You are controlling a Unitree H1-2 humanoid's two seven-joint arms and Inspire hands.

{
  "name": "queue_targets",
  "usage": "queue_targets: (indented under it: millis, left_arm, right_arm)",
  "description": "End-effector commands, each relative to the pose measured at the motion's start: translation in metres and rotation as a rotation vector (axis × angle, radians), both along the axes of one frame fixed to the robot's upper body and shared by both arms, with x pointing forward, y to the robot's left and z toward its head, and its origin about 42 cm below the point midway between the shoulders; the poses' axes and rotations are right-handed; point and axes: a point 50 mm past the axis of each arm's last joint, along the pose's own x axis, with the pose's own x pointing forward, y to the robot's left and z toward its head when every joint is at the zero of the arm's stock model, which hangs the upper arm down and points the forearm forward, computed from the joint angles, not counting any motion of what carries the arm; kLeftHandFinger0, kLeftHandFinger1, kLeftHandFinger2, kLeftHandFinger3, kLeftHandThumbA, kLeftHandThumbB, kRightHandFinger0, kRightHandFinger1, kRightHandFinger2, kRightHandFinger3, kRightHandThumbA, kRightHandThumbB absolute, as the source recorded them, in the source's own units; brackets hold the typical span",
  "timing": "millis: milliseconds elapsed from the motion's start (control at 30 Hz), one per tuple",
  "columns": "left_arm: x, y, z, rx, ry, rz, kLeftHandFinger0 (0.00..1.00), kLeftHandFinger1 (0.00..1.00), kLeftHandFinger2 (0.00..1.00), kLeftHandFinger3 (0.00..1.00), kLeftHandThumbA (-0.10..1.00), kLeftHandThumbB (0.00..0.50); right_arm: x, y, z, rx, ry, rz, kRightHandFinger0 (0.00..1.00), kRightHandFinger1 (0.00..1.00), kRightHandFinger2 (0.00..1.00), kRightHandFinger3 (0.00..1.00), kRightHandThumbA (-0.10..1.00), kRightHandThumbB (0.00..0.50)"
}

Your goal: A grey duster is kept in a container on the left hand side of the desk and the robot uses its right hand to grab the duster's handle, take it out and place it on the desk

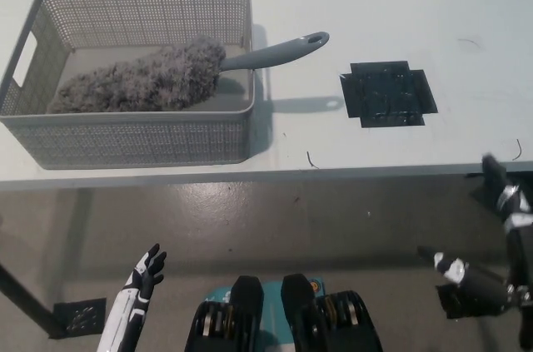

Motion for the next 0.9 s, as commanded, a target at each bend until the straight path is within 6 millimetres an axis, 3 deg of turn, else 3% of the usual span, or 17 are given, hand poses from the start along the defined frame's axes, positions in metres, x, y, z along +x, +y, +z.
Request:
queue_targets:
  millis: [0, 67, 200, 267, 433, 633, 700, 867]
  left_arm:
    - [0.002, 0.003, 0.014, 0.039, -0.126, -0.014, 1.00, 1.00, 1.00, 1.00, 1.00, 0.111]
    - [0.003, 0.003, 0.013, 0.047, -0.125, -0.016, 1.00, 1.00, 1.00, 1.00, 1.00, 0.107]
    - [0.004, 0.002, 0.013, 0.042, -0.122, -0.022, 1.00, 1.00, 1.00, 1.00, 1.00, 0.116]
    - [0.004, 0.002, 0.012, 0.040, -0.122, -0.024, 1.00, 1.00, 1.00, 1.00, 1.00, 0.129]
    - [0.002, 0.003, 0.012, 0.042, -0.118, -0.039, 1.00, 1.00, 1.00, 1.00, 1.00, 0.129]
    - [0.006, 0.004, 0.014, 0.056, -0.125, -0.035, 1.00, 1.00, 1.00, 1.00, 1.00, 0.103]
    - [0.006, 0.004, 0.014, 0.052, -0.126, -0.036, 1.00, 1.00, 1.00, 1.00, 1.00, 0.118]
    - [0.004, 0.003, 0.013, 0.043, -0.120, -0.036, 1.00, 1.00, 1.00, 1.00, 1.00, 0.134]
  right_arm:
    - [0.010, 0.027, 0.160, -0.628, -0.276, -0.107, 1.00, 1.00, 1.00, 1.00, 0.89, 0.494]
    - [0.022, 0.048, 0.188, -0.723, -0.313, -0.109, 1.00, 1.00, 1.00, 1.00, 0.83, 0.494]
    - [0.048, 0.086, 0.219, -0.863, -0.322, -0.114, 1.00, 1.00, 1.00, 1.00, 0.84, 0.500]
    - [0.072, 0.111, 0.231, -0.944, -0.303, -0.095, 1.00, 1.00, 1.00, 1.00, 0.93, 0.500]
    - [0.108, 0.149, 0.235, -1.065, -0.227, -0.115, 1.00, 1.00, 1.00, 1.00, 1.00, 0.500]
    - [0.141, 0.180, 0.235, -1.127, -0.180, -0.136, 1.00, 1.00, 1.00, 1.00, 0.99, 0.500]
    - [0.154, 0.189, 0.235, -1.152, -0.148, -0.140, 1.00, 1.00, 1.00, 1.00, 1.00, 0.500]
    - [0.177, 0.205, 0.230, -1.173, -0.098, -0.159, 1.00, 1.00, 1.00, 1.00, 0.92, 0.500]
